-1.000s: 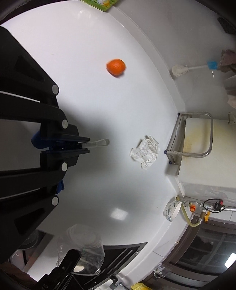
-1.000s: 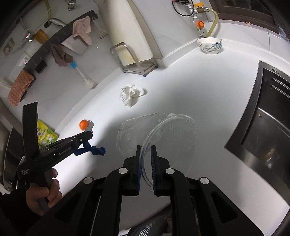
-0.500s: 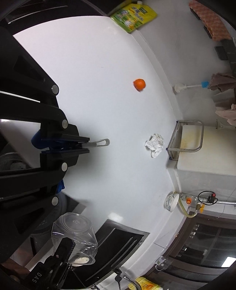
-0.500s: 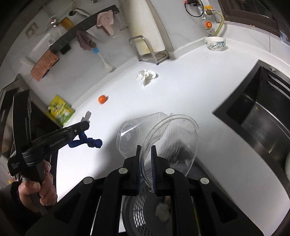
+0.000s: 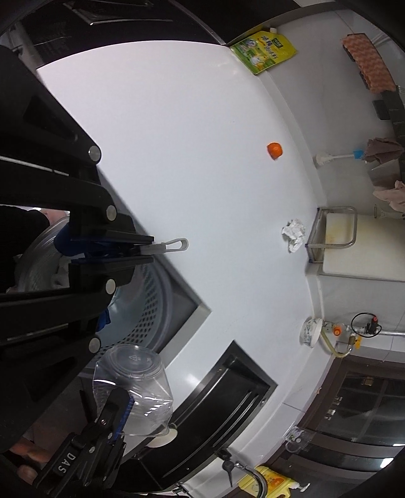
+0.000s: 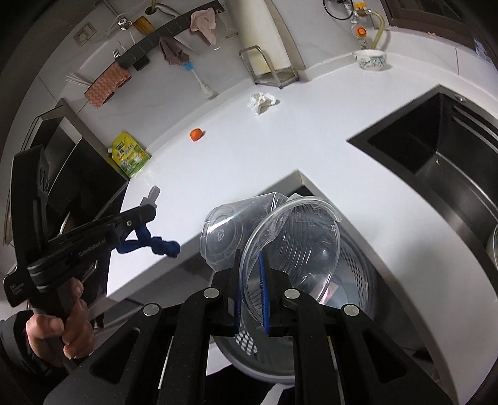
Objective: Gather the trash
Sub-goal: 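Carry the container and blue strap over the basket with both tools, then open both tools to drop the container and strap into the basket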
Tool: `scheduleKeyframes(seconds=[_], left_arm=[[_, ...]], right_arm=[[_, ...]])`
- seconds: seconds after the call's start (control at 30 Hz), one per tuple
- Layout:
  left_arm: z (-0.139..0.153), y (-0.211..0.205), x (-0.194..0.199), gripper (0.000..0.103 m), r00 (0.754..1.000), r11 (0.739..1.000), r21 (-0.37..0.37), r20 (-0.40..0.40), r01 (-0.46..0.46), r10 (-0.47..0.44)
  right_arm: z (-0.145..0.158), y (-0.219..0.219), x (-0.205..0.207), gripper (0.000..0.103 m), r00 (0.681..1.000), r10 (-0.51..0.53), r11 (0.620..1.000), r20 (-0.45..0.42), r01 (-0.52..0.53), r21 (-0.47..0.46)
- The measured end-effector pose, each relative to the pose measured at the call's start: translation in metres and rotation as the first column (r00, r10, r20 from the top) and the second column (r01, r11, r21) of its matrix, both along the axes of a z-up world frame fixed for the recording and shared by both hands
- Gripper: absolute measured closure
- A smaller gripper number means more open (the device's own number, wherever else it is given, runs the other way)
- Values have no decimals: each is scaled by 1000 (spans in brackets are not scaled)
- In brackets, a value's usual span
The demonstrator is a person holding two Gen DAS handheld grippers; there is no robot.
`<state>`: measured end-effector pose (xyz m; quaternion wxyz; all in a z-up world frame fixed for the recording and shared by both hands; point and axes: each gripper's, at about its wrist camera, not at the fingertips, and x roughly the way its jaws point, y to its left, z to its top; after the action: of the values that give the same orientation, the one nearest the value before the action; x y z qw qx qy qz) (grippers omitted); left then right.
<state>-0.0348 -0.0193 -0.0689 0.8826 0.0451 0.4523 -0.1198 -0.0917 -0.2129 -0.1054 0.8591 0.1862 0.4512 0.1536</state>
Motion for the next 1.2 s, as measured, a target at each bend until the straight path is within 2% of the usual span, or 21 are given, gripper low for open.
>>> scheduleKeyframes(seconds=[0.17, 0.5, 0.83, 0.87, 0.9, 0.93, 0.97, 1.0, 1.07, 1.2], left_arm=[[-10, -7, -13, 96, 999, 1000, -3, -30, 17, -17], [-49, -25, -7, 95, 993, 997, 6, -86, 77, -76], [-80, -31, 0, 91, 990, 997, 45, -135, 55, -49], [-80, -30, 0, 89, 990, 998, 49, -136, 48, -40], [-81, -29, 0, 87, 990, 998, 49, -137, 42, -35], [-80, -28, 0, 81, 990, 998, 51, -137, 36, -29], [-80, -27, 0, 72, 991, 998, 54, -135, 29, -22], [-79, -25, -1, 67, 991, 998, 60, -131, 22, -14], [-75, -21, -2, 44, 993, 998, 62, -114, 7, 0], [-71, -15, -5, 42, 994, 998, 66, -104, -18, 25]], right_arm=[[-14, -3, -10, 93, 999, -4, 1000, -46, 4, -3], [-47, -2, -8, 93, 991, -40, 999, -129, 36, -29], [-72, -3, 6, 92, 984, -27, 999, -176, 24, -21], [-73, -3, 7, 88, 983, -24, 1000, -181, 22, -16], [-73, -3, 8, 81, 982, -23, 1000, -186, 21, -13], [-74, -5, 9, 60, 981, -28, 1000, -194, 26, -14], [-73, -6, 8, 50, 981, -37, 999, -190, 35, -16], [-72, -8, 7, 50, 982, -42, 999, -183, 40, -14], [-71, -10, 7, 50, 982, -44, 999, -181, 42, -13], [-70, -13, 4, 50, 982, -44, 999, -184, 42, -11]])
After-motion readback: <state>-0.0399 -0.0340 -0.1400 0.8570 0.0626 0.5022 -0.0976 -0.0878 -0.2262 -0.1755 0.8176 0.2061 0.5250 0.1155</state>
